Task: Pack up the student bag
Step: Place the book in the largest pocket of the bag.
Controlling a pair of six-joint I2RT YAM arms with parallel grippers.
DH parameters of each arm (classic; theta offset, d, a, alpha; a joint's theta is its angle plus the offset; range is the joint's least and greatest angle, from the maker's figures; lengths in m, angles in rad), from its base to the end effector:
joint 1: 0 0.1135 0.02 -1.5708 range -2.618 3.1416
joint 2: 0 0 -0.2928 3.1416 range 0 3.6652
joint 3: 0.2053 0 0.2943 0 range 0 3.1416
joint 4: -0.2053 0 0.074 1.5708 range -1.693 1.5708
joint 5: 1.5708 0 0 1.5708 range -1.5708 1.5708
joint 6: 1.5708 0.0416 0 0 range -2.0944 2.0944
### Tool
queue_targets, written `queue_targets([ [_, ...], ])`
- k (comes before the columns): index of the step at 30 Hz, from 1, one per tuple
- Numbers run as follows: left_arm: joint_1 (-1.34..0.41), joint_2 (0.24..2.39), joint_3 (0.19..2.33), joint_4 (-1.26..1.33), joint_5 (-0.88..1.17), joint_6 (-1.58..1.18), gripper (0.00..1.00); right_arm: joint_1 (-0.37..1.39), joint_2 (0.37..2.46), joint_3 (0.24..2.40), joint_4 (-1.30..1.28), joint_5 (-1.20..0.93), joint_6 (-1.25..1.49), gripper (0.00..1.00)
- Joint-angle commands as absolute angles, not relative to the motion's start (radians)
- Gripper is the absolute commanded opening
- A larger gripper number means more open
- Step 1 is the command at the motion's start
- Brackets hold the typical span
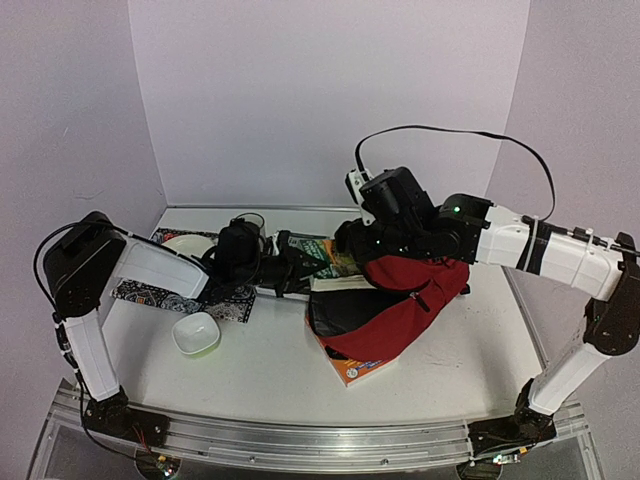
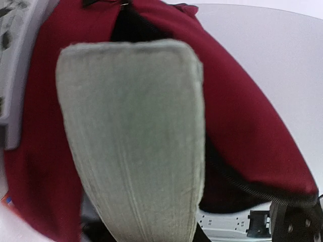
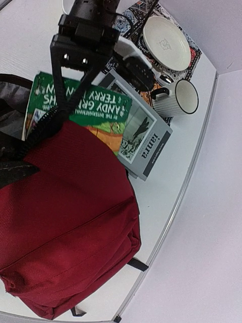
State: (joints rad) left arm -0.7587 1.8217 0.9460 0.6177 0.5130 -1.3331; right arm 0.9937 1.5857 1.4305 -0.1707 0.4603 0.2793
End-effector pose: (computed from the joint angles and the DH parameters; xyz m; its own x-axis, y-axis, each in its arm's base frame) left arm 0.2979 -0.3106 0.1862 -0.9609 -0.2559 -0.1060 0.0423 0.2426 -0.9692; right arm 0.2467 0.3450 0.3854 -0.3116 -0.0259 -0.9499 -0.4529 0.8829 0.1245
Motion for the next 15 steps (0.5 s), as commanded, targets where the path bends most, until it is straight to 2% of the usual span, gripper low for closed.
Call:
queue_targets([
  [1,-0.805,1.865,1.092,0.732,0.402,-1.358,0.0,1.032,1.528,1.432,-0.051,0.457,0.319,0.0],
  [7,-0.863,1.98,1.212,0.733,0.268,-1.317,0.0,1.041,1.554,1.45,-0.041,0.428,0.315,0.0],
  [15,-0.921,2.147,1.384,0.734,0.186,-1.228,0.1,1.048,1.589,1.475,-0.055,0.403,0.302,0.0],
])
